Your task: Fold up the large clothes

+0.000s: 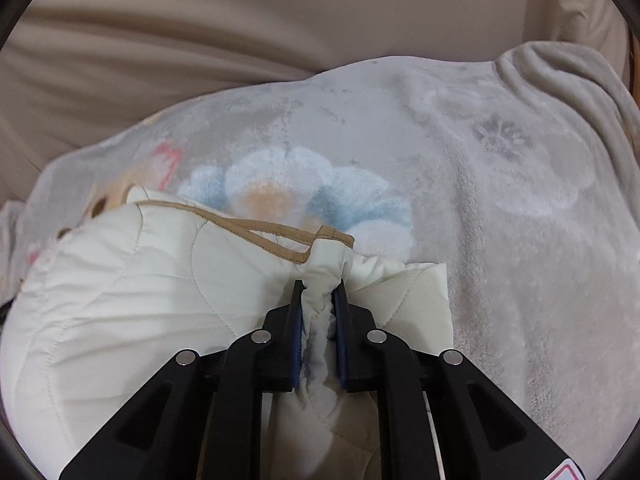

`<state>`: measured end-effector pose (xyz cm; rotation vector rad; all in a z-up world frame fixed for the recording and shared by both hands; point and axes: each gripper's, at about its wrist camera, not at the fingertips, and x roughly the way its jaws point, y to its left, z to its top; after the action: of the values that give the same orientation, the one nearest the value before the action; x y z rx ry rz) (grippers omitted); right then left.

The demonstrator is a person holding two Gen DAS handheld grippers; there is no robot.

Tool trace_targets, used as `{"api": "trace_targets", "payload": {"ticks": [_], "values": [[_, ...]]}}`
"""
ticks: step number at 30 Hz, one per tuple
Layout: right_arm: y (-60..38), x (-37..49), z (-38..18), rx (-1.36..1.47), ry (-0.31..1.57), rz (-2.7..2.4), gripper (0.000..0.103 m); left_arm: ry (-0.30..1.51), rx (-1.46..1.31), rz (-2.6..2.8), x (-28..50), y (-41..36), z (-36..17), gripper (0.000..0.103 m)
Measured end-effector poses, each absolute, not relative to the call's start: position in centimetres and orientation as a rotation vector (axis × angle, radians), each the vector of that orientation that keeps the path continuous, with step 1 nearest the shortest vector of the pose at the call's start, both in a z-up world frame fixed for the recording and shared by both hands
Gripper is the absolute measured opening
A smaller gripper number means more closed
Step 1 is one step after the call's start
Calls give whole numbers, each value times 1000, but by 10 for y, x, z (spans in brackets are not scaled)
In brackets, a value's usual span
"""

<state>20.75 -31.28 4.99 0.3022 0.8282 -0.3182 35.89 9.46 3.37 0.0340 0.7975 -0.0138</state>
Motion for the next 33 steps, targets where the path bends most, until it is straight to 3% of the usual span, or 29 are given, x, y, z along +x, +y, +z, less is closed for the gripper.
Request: {"api": "trace_targets", "payload": {"ticks": [2,4,6,10,15,18,22,31,33], "values": [[-311,207,50,286,834,-324,16,798,46,1,360,96,35,23],[-314,203,54,294,836,-331,24,784,47,26,350,102,44,35],[-318,191,66,307,810,-373,37,748,31,35,332,108,59,45],[-302,147,109,308,661,-393,39,653,24,-40,283,102,101,45],[-209,145,137,197,623,-138,28,618,105,-234,244,35,123,45],[-136,153,123,87,672,52,22,667,169,-296,237,-4,101,45],[-86,151,91,-73,714,101,22,754,173,-275,249,-9,65,47],[-229,119,70,104,756,-198,20,728,174,-125,251,62,49,50],[-262,102,63,149,753,-268,15,738,157,-89,253,85,47,50]]}}
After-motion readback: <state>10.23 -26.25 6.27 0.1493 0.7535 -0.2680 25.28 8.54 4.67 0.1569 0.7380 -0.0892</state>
